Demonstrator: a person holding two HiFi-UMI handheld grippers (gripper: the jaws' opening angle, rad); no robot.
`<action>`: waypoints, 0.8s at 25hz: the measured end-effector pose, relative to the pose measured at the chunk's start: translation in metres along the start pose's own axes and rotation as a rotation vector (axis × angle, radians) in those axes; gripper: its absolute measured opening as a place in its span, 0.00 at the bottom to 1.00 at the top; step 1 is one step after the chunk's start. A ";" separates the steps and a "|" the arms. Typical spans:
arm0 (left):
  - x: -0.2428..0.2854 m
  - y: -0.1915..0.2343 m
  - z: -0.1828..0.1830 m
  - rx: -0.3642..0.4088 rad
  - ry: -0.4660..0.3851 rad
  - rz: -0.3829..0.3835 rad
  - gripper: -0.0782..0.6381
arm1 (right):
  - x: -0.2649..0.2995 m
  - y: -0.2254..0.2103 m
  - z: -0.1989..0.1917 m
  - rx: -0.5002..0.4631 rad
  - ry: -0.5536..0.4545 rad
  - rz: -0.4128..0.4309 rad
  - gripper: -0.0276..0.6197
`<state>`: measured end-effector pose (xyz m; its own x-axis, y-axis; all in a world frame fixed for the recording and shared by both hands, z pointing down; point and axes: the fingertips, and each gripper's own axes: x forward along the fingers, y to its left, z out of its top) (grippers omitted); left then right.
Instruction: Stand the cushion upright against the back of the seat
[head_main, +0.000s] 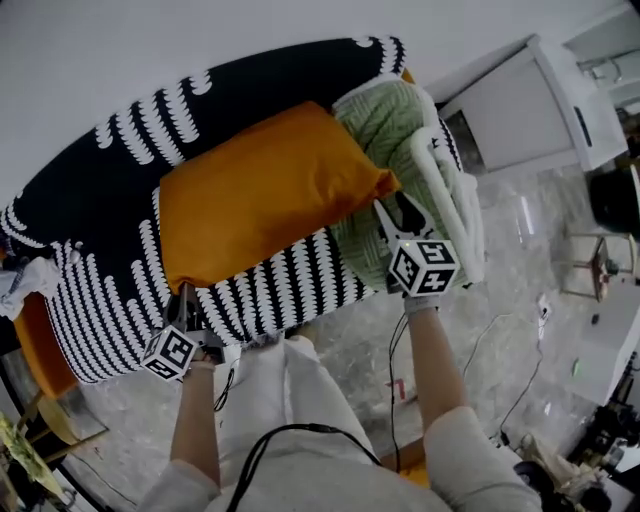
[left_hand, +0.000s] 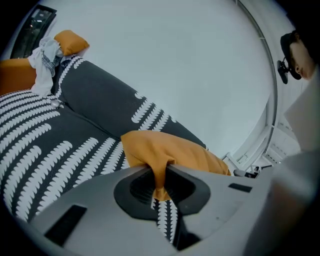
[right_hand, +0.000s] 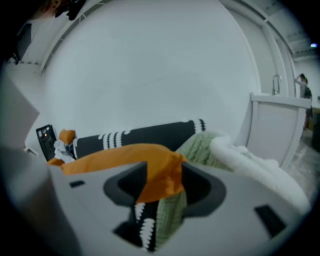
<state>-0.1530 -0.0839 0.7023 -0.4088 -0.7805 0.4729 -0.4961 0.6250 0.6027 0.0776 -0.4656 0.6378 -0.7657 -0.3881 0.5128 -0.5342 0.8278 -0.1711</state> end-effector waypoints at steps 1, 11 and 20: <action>0.002 0.002 0.006 0.001 -0.005 0.002 0.18 | 0.006 -0.008 -0.001 0.004 0.019 -0.010 0.37; 0.011 0.013 0.029 0.013 0.025 0.001 0.18 | 0.041 -0.008 -0.023 0.104 0.114 0.057 0.43; -0.001 0.005 0.039 0.005 -0.014 -0.050 0.18 | 0.028 0.026 0.026 -0.004 -0.022 0.088 0.11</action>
<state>-0.1850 -0.0798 0.6800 -0.3939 -0.8104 0.4336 -0.5198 0.5855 0.6220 0.0326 -0.4653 0.6262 -0.8175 -0.3228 0.4770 -0.4632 0.8606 -0.2115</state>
